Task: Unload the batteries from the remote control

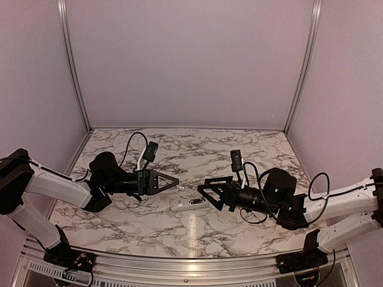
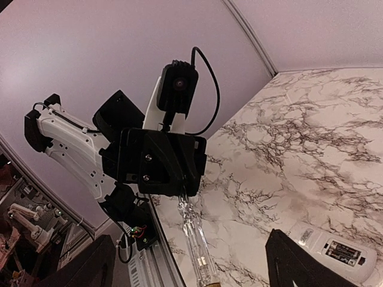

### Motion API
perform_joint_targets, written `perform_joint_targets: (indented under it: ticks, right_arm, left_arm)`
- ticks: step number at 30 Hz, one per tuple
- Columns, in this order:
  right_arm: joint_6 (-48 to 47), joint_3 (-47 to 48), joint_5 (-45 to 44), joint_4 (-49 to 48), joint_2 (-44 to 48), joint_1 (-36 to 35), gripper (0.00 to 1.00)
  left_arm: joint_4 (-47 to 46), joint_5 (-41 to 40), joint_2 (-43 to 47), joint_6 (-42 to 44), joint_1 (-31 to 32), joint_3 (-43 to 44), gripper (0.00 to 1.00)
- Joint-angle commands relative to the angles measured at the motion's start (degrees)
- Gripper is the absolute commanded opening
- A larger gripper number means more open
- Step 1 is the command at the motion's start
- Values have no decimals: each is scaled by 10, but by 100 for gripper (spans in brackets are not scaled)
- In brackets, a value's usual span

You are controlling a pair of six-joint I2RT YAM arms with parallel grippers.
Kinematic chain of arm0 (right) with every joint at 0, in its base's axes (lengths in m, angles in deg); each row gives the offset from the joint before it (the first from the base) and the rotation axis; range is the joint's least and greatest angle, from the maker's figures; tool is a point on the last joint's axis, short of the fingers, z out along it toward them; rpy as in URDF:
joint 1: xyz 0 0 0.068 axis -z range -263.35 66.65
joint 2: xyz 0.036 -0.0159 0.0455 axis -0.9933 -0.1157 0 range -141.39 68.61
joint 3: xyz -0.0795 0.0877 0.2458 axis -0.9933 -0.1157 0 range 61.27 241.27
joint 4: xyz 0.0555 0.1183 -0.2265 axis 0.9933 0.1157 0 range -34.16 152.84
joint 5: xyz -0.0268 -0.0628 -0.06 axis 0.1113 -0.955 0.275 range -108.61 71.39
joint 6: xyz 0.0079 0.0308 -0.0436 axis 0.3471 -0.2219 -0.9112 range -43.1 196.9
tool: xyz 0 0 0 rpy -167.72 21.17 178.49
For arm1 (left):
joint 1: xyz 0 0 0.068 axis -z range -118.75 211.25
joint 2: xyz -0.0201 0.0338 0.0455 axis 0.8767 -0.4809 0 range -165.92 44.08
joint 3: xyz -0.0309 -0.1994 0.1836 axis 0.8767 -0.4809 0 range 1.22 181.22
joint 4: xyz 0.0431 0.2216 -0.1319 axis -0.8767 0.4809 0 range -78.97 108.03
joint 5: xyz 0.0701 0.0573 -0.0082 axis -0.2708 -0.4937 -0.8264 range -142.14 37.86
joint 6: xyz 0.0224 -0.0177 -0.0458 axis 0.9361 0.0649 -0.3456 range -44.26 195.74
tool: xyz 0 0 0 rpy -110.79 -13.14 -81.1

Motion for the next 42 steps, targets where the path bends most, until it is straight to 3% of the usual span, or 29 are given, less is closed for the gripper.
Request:
perform_joint_targets:
  ticks: [1,7,19,35,42]
  right_arm:
    - [31,12,40,-82,-36,4,85]
    - [44,32,70,-134,-86,4,80]
    - [53,88,120,-209,-181,4,59]
    - [59,127,125,-185,-216,4,35]
    - [57,141,127,-154,-215,4,30]
  left_arm:
    - [-80,-5,27,-31,-4,-21,0]
    - [-112,-13,33,-48,-3,-35,0]
    - [-129,-28,25,-61,-4,-42,0]
    - [-95,-28,23,-44,-4,-31,0]
    - [-81,-31,24,-37,-4,-27,0]
